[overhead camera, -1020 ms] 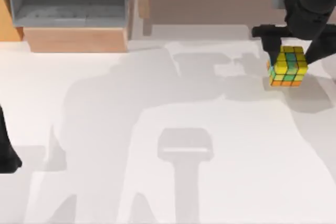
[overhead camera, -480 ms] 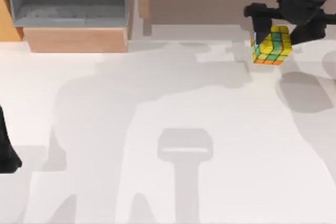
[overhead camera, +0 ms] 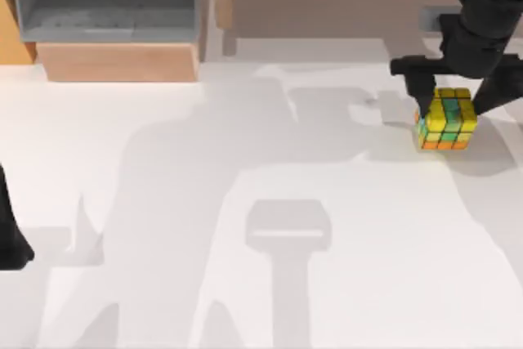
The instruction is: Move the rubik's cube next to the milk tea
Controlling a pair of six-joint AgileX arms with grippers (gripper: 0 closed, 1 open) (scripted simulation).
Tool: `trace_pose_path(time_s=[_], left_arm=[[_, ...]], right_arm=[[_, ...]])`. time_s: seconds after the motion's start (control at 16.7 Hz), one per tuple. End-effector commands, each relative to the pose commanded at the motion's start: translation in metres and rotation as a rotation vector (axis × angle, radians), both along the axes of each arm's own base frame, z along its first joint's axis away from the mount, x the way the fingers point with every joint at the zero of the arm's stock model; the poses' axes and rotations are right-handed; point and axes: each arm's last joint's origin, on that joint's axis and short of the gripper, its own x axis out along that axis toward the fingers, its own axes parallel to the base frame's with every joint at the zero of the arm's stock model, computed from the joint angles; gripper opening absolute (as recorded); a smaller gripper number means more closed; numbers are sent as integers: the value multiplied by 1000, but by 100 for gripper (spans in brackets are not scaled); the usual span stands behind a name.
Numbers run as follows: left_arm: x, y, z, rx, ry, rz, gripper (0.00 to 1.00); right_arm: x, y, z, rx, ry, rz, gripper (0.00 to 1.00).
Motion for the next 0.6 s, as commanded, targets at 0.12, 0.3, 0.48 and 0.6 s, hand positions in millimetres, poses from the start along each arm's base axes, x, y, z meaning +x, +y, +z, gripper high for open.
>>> trace_pose_path(time_s=[0.12, 0.3, 0.48, 0.6], left_arm=[[0, 0, 0, 0, 0, 0, 100], [0, 0, 0, 0, 0, 0, 100], [0, 0, 0, 0, 0, 0, 100], [0, 0, 0, 0, 0, 0, 100]], right_arm=[[0, 0, 0, -1, 1, 0, 0], [0, 0, 0, -1, 1, 0, 8], [0, 0, 0, -1, 1, 0, 30], [0, 0, 0, -1, 1, 0, 45]])
